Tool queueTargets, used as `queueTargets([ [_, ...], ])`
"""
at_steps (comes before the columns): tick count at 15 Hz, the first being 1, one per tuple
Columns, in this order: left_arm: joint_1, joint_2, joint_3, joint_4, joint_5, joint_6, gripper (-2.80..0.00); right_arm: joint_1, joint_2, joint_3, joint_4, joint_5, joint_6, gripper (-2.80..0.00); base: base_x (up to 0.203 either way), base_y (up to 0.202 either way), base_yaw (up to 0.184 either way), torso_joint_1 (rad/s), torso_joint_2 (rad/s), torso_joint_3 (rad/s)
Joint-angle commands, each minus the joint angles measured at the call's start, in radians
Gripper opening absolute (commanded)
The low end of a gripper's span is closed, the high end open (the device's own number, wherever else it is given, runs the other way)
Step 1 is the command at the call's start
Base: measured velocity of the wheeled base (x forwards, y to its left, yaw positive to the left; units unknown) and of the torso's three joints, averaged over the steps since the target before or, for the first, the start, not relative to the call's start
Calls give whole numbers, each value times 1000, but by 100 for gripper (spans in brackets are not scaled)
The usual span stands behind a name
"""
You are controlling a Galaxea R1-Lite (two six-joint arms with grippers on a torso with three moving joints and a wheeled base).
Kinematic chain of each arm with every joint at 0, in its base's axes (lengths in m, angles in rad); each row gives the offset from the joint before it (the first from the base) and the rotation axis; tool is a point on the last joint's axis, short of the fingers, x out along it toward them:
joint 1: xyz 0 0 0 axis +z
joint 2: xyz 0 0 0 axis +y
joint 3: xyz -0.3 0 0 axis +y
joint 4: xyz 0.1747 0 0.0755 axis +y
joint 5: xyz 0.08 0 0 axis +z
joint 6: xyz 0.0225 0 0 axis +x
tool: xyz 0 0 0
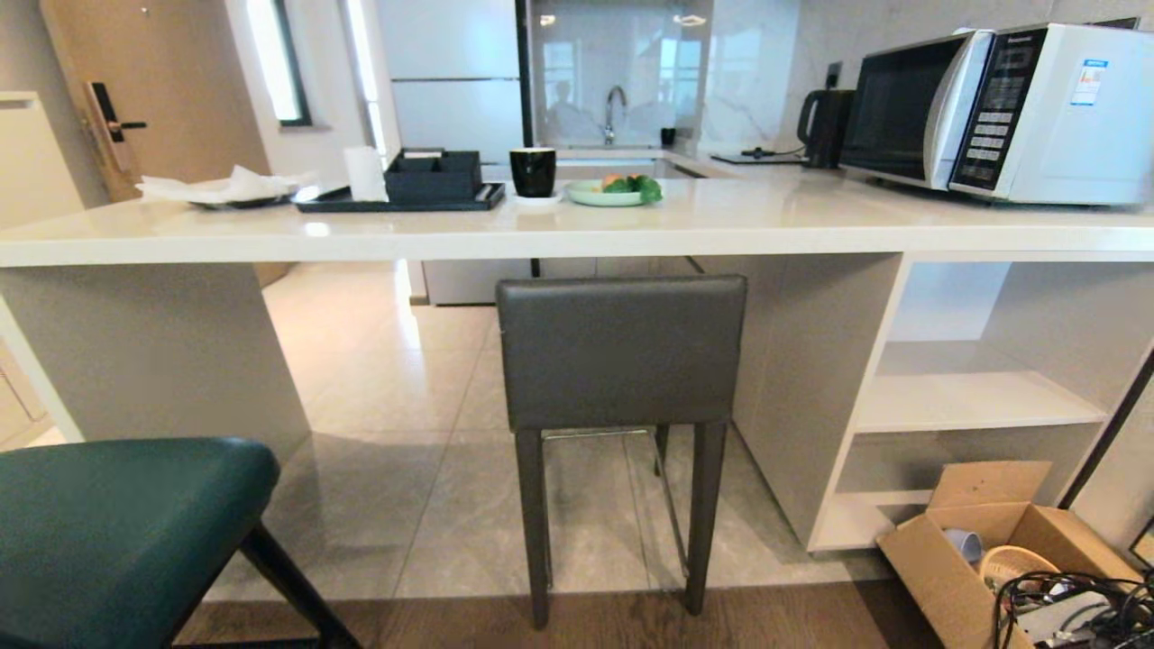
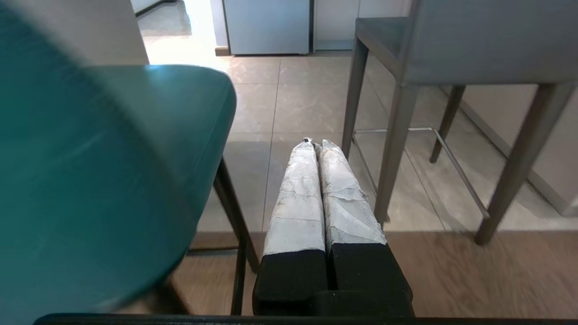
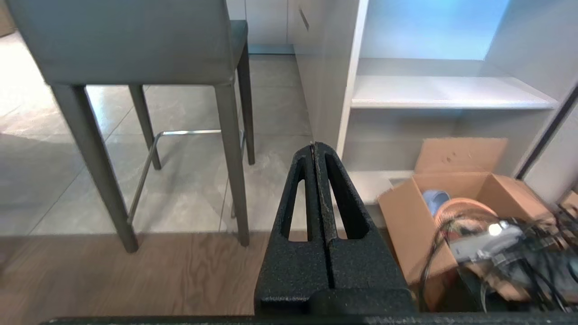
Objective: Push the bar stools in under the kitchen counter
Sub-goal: Push the blue chair back under the dining table
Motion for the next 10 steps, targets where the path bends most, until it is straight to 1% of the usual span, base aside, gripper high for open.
queueTargets([
  [1,0,0,0,-1,-1,-1,-280,0,1,0,0,0,-1,-280,-198,0,-1,7,3,2],
  [7,0,0,0,-1,-1,-2,-280,0,1,0,0,0,2,-280,-187,0,-2,0,0,2],
  [10,0,0,0,-3,-1,-2,-280,0,1,0,0,0,2,-280,0,0,0,0,0,0],
])
